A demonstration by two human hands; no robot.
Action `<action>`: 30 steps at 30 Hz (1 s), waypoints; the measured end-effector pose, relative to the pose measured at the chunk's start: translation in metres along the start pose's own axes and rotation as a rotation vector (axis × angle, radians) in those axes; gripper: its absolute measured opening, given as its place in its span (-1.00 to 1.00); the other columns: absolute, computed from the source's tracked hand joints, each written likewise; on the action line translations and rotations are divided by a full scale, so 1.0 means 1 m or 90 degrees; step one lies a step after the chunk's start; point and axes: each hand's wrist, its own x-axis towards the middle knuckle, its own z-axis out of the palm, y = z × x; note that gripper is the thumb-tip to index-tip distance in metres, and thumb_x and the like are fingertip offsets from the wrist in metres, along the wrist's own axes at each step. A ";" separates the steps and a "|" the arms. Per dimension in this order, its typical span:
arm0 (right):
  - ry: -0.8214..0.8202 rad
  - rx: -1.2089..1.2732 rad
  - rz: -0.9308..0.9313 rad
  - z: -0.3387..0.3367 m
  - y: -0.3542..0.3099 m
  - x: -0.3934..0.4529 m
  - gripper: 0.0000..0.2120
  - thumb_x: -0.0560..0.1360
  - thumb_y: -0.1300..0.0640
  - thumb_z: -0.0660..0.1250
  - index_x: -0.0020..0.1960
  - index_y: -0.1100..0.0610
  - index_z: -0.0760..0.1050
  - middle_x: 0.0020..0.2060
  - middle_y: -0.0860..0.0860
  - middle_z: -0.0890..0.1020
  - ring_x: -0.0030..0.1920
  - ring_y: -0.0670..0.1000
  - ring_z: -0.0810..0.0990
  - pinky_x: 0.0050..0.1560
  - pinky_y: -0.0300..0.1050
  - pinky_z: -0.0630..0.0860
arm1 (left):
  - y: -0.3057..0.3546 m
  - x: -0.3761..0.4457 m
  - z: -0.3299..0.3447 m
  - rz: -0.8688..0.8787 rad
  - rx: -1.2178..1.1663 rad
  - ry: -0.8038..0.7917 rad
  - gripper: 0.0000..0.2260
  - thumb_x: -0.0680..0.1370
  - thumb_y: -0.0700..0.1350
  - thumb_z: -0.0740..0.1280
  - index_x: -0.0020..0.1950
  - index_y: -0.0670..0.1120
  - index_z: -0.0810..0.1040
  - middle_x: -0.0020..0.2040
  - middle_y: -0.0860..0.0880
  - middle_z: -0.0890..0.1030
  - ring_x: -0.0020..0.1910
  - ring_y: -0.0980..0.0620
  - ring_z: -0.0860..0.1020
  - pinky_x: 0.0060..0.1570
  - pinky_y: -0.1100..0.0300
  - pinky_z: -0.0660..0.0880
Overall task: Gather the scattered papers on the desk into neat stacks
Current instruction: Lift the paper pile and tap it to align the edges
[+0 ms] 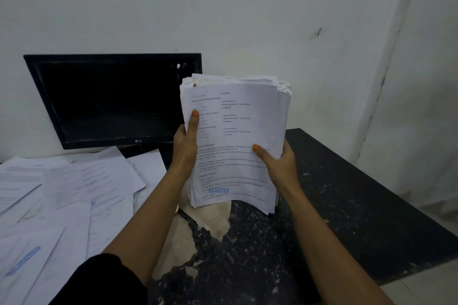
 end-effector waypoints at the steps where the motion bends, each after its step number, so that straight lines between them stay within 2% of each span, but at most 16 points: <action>1: 0.001 0.004 0.012 -0.001 0.005 -0.002 -0.56 0.41 0.13 0.51 0.23 0.03 0.46 0.06 -0.09 0.62 -0.03 -0.21 0.62 -0.07 -0.33 0.57 | -0.009 -0.005 -0.002 -0.005 0.002 -0.009 -0.70 0.59 0.19 0.21 0.13 0.03 0.54 -0.04 0.05 0.67 -0.18 0.19 0.67 -0.15 0.25 0.62; 4: -0.007 0.008 0.026 -0.002 0.006 -0.002 -0.58 0.40 0.17 0.51 0.22 0.06 0.49 0.05 -0.07 0.64 -0.04 -0.21 0.64 -0.05 -0.33 0.56 | -0.025 -0.013 -0.004 -0.011 0.007 -0.016 -0.83 0.61 0.11 0.22 0.05 0.08 0.53 -0.07 0.09 0.65 -0.23 0.25 0.65 -0.29 0.39 0.54; 7: -0.014 0.007 0.024 -0.003 0.006 0.001 -0.58 0.39 0.19 0.52 0.21 0.08 0.50 0.04 -0.08 0.64 -0.04 -0.20 0.65 -0.04 -0.30 0.58 | -0.021 -0.008 -0.009 -0.037 0.014 -0.024 -0.67 0.58 0.21 0.20 0.13 0.01 0.56 -0.07 0.06 0.68 -0.14 0.16 0.67 -0.27 0.35 0.55; 10: -0.009 -0.008 0.025 -0.004 0.016 -0.003 -0.47 0.39 0.14 0.52 0.32 0.12 0.45 0.12 -0.04 0.62 0.08 -0.10 0.62 0.06 -0.19 0.60 | -0.032 -0.009 -0.012 -0.055 0.025 -0.043 -0.60 0.54 0.24 0.20 0.17 -0.01 0.55 -0.03 0.02 0.68 -0.09 0.10 0.67 -0.22 0.30 0.57; 13: -0.018 -0.027 0.024 -0.004 0.016 -0.007 -0.53 0.42 0.15 0.49 0.29 0.11 0.47 0.10 -0.07 0.62 0.06 -0.14 0.62 0.04 -0.24 0.59 | -0.040 -0.022 -0.010 -0.055 0.027 -0.041 -0.72 0.59 0.14 0.24 0.18 0.01 0.51 0.00 0.05 0.65 -0.10 0.17 0.65 -0.21 0.37 0.55; 17: -0.001 -0.040 -0.013 0.002 0.005 -0.008 -0.65 0.46 0.21 0.46 0.22 0.10 0.50 0.01 -0.14 0.62 -0.05 -0.27 0.63 -0.01 -0.36 0.56 | -0.028 -0.023 -0.010 -0.024 0.038 -0.022 -0.85 0.62 0.14 0.19 0.06 0.14 0.50 -0.02 0.14 0.63 -0.12 0.29 0.62 -0.18 0.43 0.51; 21: 0.012 0.010 0.003 0.009 0.011 -0.017 -0.64 0.46 0.22 0.45 0.22 0.07 0.48 0.02 -0.12 0.63 -0.05 -0.26 0.63 -0.04 -0.35 0.56 | -0.033 -0.023 -0.016 -0.016 0.036 -0.002 -0.72 0.56 0.25 0.19 0.11 0.12 0.51 0.05 0.07 0.65 -0.01 0.17 0.62 -0.11 0.35 0.53; 23: 0.007 0.017 0.021 0.009 0.018 -0.021 -0.58 0.46 0.18 0.46 0.29 0.09 0.47 0.10 -0.06 0.63 0.04 -0.17 0.63 0.04 -0.28 0.57 | -0.042 -0.028 -0.020 -0.030 0.032 -0.023 -0.58 0.50 0.28 0.23 0.22 0.06 0.50 0.10 0.03 0.64 0.04 0.12 0.63 -0.07 0.32 0.55; 25: -0.005 0.002 0.029 0.011 0.017 -0.022 -0.57 0.48 0.15 0.44 0.32 0.11 0.46 0.12 -0.05 0.63 0.06 -0.16 0.62 0.05 -0.31 0.56 | -0.047 -0.031 -0.026 -0.034 0.046 -0.041 -0.51 0.48 0.26 0.28 0.30 0.01 0.48 0.13 0.02 0.64 0.08 0.09 0.63 -0.01 0.27 0.56; 28: -0.035 -0.048 0.037 0.009 0.003 -0.013 -0.62 0.49 0.17 0.43 0.28 0.08 0.46 0.03 -0.17 0.60 -0.04 -0.28 0.60 -0.08 -0.43 0.53 | -0.034 -0.030 -0.031 -0.009 0.108 -0.036 -0.73 0.53 0.17 0.31 0.15 0.07 0.53 0.02 0.11 0.66 -0.01 0.19 0.64 -0.11 0.36 0.55; 30: -0.076 -0.078 0.078 0.005 -0.007 -0.006 -0.65 0.49 0.18 0.43 0.24 0.05 0.45 -0.01 -0.19 0.60 -0.05 -0.25 0.59 -0.13 -0.41 0.54 | -0.026 -0.027 -0.038 0.002 0.162 -0.034 -0.78 0.57 0.13 0.31 0.11 0.04 0.57 -0.02 0.11 0.67 -0.09 0.21 0.65 -0.11 0.34 0.57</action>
